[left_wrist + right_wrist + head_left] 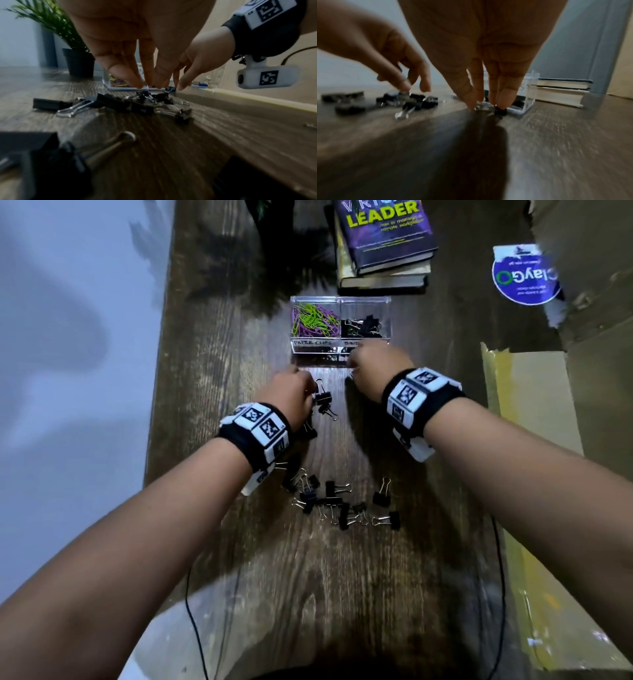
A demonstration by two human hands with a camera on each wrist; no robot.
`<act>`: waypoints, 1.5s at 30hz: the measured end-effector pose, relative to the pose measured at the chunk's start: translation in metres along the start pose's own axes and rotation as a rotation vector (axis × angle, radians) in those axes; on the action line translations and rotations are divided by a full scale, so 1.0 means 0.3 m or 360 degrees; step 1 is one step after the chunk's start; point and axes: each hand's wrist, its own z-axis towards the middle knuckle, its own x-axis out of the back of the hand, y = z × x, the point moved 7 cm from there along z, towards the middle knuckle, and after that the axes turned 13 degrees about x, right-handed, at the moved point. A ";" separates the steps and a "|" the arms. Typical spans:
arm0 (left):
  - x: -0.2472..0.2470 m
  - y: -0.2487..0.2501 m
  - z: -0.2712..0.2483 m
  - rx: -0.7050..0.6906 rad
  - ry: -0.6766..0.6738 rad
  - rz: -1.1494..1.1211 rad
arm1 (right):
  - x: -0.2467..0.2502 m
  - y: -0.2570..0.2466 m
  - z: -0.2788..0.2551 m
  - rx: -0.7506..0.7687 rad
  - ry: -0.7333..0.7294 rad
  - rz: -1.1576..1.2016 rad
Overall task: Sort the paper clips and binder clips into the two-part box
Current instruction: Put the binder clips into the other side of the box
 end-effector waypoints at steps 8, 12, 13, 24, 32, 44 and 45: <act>-0.092 0.070 0.023 -0.0097 -0.0108 0.0229 | -0.091 0.036 -0.070 -0.0143 -0.0114 -0.0137; -0.092 0.072 0.026 -0.0050 -0.0094 0.0193 | -0.105 0.077 -0.111 -0.0274 -0.0019 -0.0003; -0.088 0.072 0.023 -0.0059 -0.0057 0.0198 | -0.109 0.080 -0.119 -0.0281 -0.0003 0.0051; -0.084 0.042 -0.015 -0.0120 0.0008 0.0166 | -0.155 -0.054 -0.106 -0.0349 0.0110 0.0768; -0.060 0.042 -0.021 0.0001 0.0072 0.0099 | -0.214 -0.137 -0.091 -0.0348 0.0013 0.0606; 0.104 -0.307 -0.070 0.0776 0.0233 -0.0504 | -0.195 -0.103 -0.048 -0.0649 0.0273 0.1516; 0.090 -0.308 -0.069 0.0767 0.0195 -0.0414 | -0.193 -0.109 -0.042 -0.0705 0.0316 0.1670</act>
